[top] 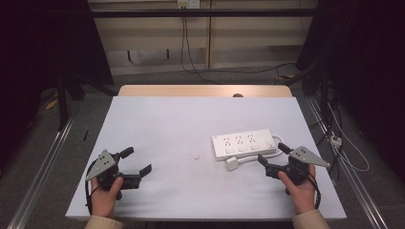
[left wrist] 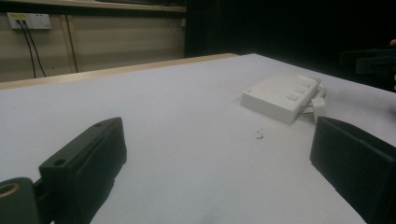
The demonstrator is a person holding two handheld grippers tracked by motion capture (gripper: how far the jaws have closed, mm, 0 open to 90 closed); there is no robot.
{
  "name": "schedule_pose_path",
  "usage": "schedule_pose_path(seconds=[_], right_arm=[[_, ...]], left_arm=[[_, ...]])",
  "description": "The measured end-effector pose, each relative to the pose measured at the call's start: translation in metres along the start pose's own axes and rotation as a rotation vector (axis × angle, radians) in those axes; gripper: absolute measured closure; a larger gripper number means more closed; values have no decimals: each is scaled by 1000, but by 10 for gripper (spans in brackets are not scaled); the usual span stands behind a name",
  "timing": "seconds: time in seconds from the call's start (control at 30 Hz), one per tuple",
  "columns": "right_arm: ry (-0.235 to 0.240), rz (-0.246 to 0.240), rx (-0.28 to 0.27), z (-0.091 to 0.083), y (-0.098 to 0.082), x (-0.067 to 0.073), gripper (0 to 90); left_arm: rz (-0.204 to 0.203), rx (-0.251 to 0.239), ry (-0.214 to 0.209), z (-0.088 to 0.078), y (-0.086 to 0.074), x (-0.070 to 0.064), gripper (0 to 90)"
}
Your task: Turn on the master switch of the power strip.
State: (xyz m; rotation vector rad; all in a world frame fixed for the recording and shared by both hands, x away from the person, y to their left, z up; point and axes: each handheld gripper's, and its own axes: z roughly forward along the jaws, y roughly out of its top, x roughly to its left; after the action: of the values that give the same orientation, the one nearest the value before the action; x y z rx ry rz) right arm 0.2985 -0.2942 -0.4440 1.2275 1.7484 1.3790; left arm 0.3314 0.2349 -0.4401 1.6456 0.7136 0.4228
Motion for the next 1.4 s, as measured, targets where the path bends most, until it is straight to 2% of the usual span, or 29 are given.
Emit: schedule_pose_path(seconds=[0.47,0.87,0.97,1.23,1.4], right_arm=[[-9,7,2,2,4,-3,113],[-20,11,9,5,8,-6,153],[-28,-2,15,6,8,-7,157],[-42,9,24,9,10,-11,167],[-46,10,23,10,11,-13,209]], left_arm=[[13,11,-11,2,0,-2,35],[-3,1,-15,3,0,-3,35],[1,1,-15,3,1,-3,34],[-6,-7,-13,2,1,-2,33],[-2,-6,-14,2,1,-2,33]])
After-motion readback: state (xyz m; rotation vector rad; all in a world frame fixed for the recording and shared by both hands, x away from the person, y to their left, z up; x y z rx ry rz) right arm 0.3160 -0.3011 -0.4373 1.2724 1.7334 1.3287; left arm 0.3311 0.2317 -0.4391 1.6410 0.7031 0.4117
